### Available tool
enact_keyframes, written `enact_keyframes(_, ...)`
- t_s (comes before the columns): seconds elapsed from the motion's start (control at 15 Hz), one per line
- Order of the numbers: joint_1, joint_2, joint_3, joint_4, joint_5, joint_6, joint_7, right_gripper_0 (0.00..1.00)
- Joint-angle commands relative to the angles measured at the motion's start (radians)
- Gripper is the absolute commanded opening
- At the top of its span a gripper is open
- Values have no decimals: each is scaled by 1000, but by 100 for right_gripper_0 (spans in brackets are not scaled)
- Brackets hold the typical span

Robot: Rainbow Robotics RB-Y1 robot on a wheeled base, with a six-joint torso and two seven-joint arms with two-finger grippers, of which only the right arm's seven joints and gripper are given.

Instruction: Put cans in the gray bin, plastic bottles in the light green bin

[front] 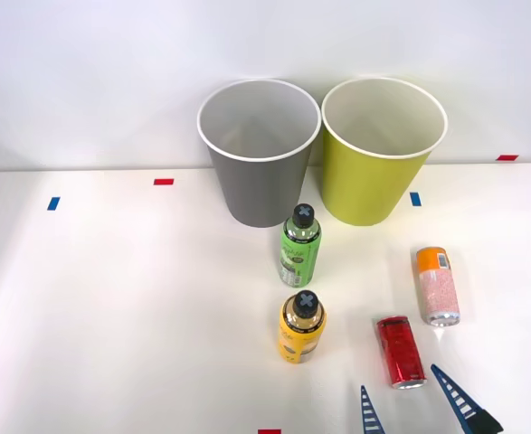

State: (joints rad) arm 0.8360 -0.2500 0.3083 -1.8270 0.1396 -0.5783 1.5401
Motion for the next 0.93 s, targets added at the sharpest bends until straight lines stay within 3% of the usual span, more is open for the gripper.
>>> enact_keyframes(0.07, 0, 0, 0, 0, 0, 0, 0, 100)
enact_keyframes(0.93, 0, 0, 0, 0, 0, 0, 0, 100)
